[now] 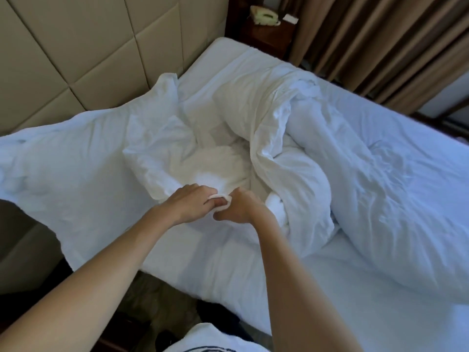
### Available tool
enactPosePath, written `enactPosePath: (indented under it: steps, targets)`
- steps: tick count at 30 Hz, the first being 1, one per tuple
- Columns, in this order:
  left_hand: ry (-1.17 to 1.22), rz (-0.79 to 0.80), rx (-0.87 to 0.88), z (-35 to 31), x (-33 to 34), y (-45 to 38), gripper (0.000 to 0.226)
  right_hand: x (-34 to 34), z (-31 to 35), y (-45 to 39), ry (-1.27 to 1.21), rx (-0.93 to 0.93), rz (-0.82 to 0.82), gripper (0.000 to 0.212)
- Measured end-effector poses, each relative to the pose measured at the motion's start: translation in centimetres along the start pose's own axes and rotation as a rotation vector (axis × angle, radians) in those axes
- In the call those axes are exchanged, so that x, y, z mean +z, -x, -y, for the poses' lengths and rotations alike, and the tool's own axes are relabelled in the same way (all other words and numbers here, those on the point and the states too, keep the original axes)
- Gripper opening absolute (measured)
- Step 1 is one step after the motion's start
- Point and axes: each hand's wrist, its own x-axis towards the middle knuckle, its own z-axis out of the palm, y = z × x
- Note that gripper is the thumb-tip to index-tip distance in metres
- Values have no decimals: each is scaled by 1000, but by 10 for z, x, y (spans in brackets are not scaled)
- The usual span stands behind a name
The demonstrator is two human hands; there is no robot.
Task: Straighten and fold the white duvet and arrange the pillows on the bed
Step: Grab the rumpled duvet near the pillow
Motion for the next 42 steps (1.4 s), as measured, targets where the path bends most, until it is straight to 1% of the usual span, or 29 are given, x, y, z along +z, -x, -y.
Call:
enactPosePath:
  steps: [3,4,6,7,9,11,13,15,18,19,20,22,25,26,27,28,29,30,31,32,34,35,36,37,38,39,40,41,42]
  targets:
    - [67,-41,61,3,-10,57,53,10,27,61,28,-59,-48,53]
    - [88,-79,84,4,-16,77,60,12,38,81,37,-88,-82,54]
    - [173,-226,151,6,-31,113,72,12,60,120,39,-164,-183,54]
    - [225,-303,197,4,-39,131,67,11,71,138,27,-211,-235,51]
    - [279,-430,266,-3,-54,162,46,9,85,168,-23,-290,-314,37]
    - [266,-495,279,-10,-58,184,30,14,91,187,-101,-346,-368,25]
    - [246,-485,238,-12,-48,195,24,28,84,191,-177,-351,-401,31]
    - [193,-459,185,-10,-31,203,33,44,65,192,-177,-308,-397,43]
    - [170,-470,126,-4,-17,213,46,60,16,189,89,-160,-288,67]
    - [174,-477,110,-4,-16,215,48,63,-3,186,148,-113,-269,70]
    - [162,-479,90,-5,-16,215,48,66,-19,183,168,-78,-279,65]
    - [144,-502,26,-12,-17,212,50,67,-36,178,121,-51,-356,47]
    - [127,-598,-78,-25,-19,198,41,55,-22,174,-78,-108,-467,17]
    - [115,-591,-96,-30,-20,193,32,48,-12,173,-121,-148,-488,13]
    - [53,-564,-100,-36,-22,188,32,41,-2,171,-143,-200,-504,15]
    - [-60,-527,-62,-42,-22,183,54,33,6,170,-149,-259,-505,22]
    - [-176,-491,3,-48,-21,176,76,26,10,168,-129,-327,-498,28]
    - [-268,-485,53,-56,-18,168,82,18,11,166,-79,-397,-476,32]
    - [-291,-468,77,-65,-14,160,72,12,10,163,-23,-461,-445,35]
    - [-241,-417,52,-74,-10,152,54,7,5,158,5,-518,-417,35]
    - [-62,-318,-52,-89,-1,138,20,0,-10,146,-49,-589,-383,35]
    - [28,-327,-75,-91,1,132,13,-3,-17,140,-80,-599,-369,37]
    - [108,-373,-90,-92,1,129,26,-6,-26,132,-78,-608,-340,37]
    - [172,-419,-101,-91,-2,128,36,-9,-37,124,-33,-597,-282,35]
    - [213,-459,-116,-87,-4,129,40,-13,-50,116,44,-555,-199,33]
    - [242,-498,-133,-84,-7,130,38,-16,-66,108,139,-491,-99,44]
    - [284,-548,-166,-80,-9,131,36,-20,-83,100,237,-416,-5,64]
    - [326,-604,-205,-76,-9,131,34,-21,-100,94,301,-352,48,79]
    - [357,-652,-255,-73,-9,130,33,-22,-115,88,331,-314,35,84]
